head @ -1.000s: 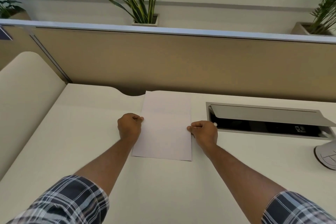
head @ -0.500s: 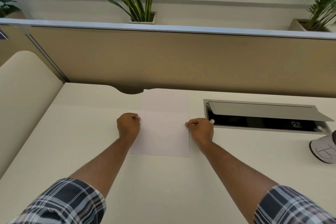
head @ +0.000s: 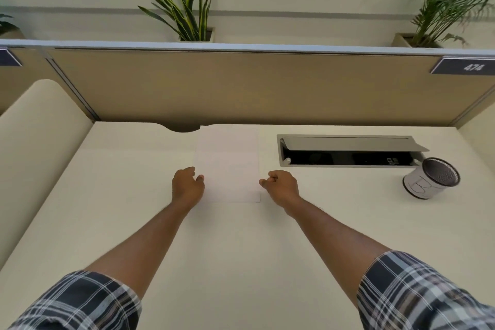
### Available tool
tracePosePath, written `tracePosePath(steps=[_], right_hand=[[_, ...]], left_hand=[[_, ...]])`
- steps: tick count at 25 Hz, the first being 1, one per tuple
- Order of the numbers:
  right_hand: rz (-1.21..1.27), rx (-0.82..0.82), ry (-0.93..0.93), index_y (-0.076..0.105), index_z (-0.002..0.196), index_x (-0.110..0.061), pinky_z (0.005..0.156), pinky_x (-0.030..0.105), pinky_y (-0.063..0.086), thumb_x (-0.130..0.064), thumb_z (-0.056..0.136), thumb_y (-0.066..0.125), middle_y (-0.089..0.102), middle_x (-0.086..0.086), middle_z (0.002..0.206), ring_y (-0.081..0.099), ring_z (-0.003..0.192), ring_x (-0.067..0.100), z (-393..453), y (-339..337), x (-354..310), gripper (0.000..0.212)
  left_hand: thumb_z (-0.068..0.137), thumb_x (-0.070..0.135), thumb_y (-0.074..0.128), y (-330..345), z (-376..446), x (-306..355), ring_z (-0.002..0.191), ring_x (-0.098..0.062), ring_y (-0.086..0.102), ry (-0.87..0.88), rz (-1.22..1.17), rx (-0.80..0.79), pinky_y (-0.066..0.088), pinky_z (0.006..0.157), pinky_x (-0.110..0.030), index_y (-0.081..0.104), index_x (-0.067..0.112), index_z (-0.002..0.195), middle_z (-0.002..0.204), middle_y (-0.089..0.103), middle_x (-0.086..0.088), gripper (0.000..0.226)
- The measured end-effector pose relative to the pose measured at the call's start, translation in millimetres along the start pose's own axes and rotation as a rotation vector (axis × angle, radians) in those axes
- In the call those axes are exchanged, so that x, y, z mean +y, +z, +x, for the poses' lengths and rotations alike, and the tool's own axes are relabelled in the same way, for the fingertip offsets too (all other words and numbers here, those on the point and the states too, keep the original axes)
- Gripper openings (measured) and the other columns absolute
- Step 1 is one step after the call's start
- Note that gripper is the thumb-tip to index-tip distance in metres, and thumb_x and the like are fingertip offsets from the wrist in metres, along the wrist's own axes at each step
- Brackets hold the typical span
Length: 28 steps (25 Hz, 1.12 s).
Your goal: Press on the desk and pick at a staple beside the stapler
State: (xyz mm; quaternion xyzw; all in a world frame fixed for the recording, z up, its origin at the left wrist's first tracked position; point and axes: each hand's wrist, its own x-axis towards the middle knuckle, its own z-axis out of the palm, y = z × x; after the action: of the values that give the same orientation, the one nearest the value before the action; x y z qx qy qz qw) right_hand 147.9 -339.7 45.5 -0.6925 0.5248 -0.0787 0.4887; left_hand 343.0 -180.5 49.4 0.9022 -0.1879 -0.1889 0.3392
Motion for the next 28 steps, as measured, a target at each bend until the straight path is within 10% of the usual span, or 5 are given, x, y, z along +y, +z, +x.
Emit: tracePosePath(steps=[20,28], right_hand=[[0.106,0.085,-0.051,0.07,0.118,-0.016,0.073,0.02,0.05,-0.025,0.092,0.069,0.066,-0.012,0.093,0.064,0.086,0.009,-222,-109,154,0.027],[0.033,0.221,-0.083,0.073,0.11,-0.019,0.074,0.019,0.052,-0.013,0.093,0.062,0.072,-0.007,0.104,0.066,0.086,-0.001,-232,-178,219,0.021]], left_hand=[[0.098,0.03,0.061,88,-292,-1,0.137,-0.017,0.046,0.432,0.12,-0.347,0.032,0.105,-0.021,0.048,0.016,0.144,0.15,0.046,-0.001,0.05],[0.104,0.048,0.042,153,-311,41,0.157,-0.015,0.004,0.599,0.296,-0.441,0.011,0.127,-0.035,0.02,0.015,0.159,0.169,0.014,0.002,0.068]])
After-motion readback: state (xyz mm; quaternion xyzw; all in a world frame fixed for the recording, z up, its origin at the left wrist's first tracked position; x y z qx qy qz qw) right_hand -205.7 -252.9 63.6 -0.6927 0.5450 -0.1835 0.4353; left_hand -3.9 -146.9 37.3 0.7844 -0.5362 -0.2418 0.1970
